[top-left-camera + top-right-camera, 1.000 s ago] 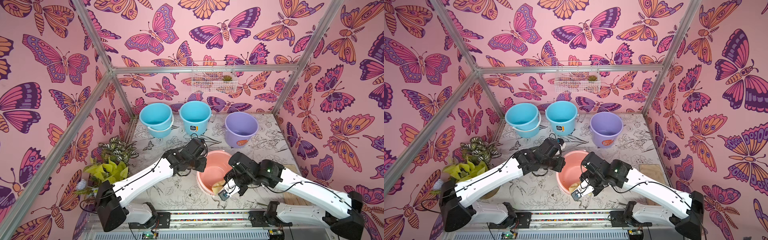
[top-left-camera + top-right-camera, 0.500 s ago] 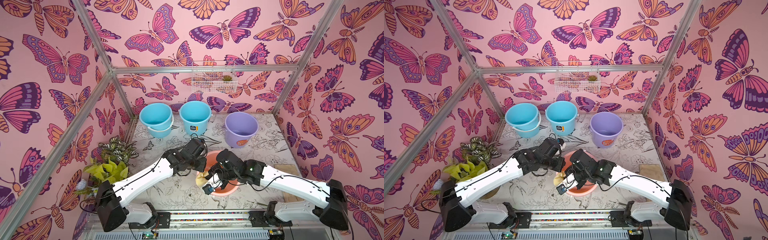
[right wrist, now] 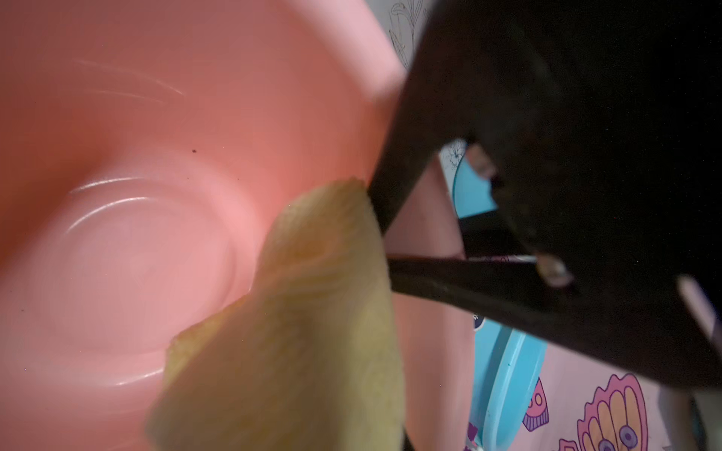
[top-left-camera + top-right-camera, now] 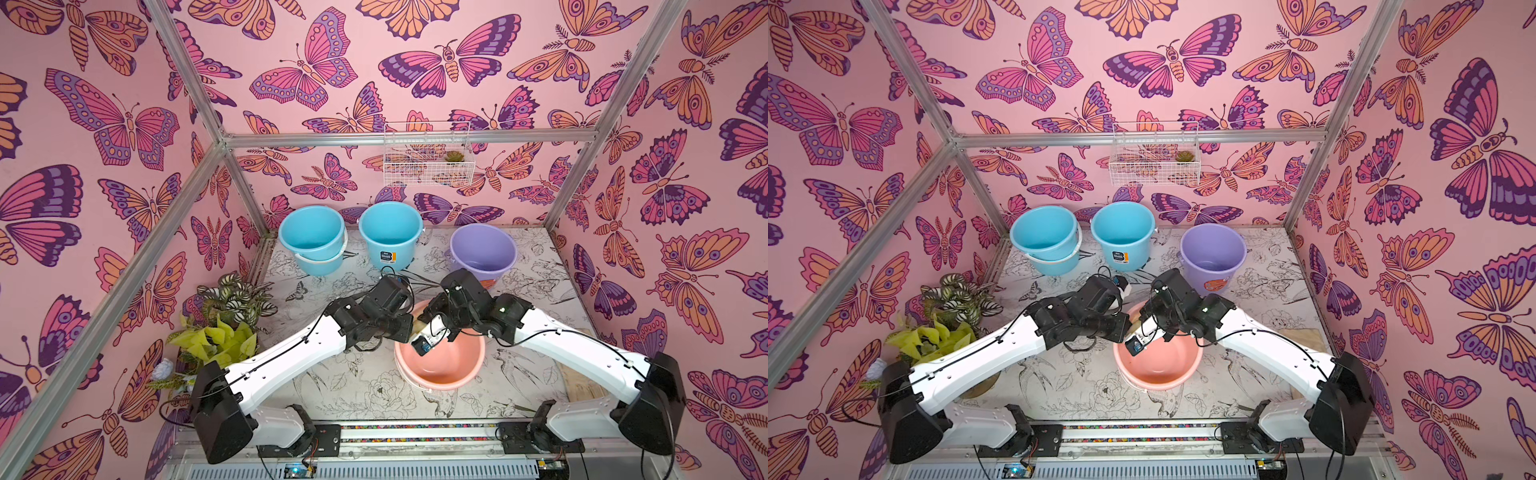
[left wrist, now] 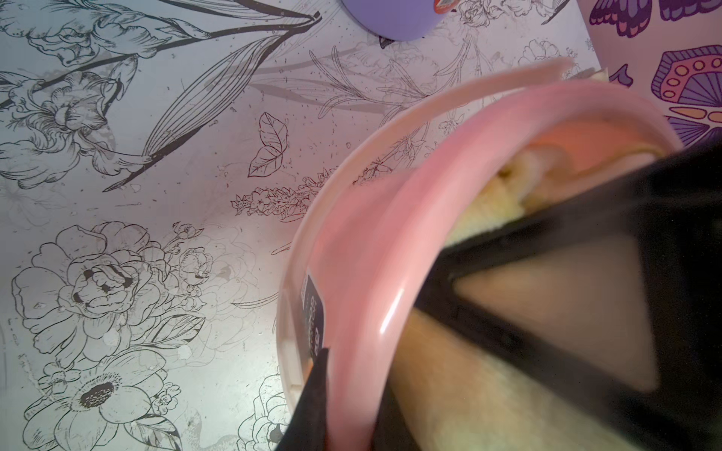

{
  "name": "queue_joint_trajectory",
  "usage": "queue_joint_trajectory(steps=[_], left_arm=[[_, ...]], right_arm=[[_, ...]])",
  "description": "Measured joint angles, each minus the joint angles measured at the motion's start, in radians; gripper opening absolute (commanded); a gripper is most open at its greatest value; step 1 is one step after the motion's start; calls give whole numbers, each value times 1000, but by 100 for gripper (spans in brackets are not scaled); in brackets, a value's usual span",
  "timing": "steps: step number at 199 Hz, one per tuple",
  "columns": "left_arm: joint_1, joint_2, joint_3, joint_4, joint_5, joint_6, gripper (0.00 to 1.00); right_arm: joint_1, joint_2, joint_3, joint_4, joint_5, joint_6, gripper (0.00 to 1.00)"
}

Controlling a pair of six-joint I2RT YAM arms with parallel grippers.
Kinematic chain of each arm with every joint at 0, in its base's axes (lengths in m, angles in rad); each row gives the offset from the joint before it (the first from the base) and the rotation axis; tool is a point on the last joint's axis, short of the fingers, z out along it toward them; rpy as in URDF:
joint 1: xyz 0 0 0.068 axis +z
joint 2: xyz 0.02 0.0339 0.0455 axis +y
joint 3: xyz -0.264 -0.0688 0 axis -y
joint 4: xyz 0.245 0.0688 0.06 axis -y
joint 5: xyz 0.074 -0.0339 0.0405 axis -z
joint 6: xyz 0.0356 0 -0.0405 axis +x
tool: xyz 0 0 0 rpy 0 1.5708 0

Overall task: Wipe the inside of the bucket with a cloth
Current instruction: Wipe the dirt from the inside of the bucket.

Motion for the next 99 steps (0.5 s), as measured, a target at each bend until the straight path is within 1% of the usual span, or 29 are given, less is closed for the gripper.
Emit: queue_joint_trajectory(steps=[50,74,99], left_arm=[[1,-1,0,8,-22,-11,0],[0,-4,0,9,-30,-19,0],[3,-8,0,6,-37,-32,0]], right_arm=[[-34,-14,8,-78,82,-38,0],[-39,-68,0,-126,125,-38,0],[-43,-138,-13,-183,145,-21,0]])
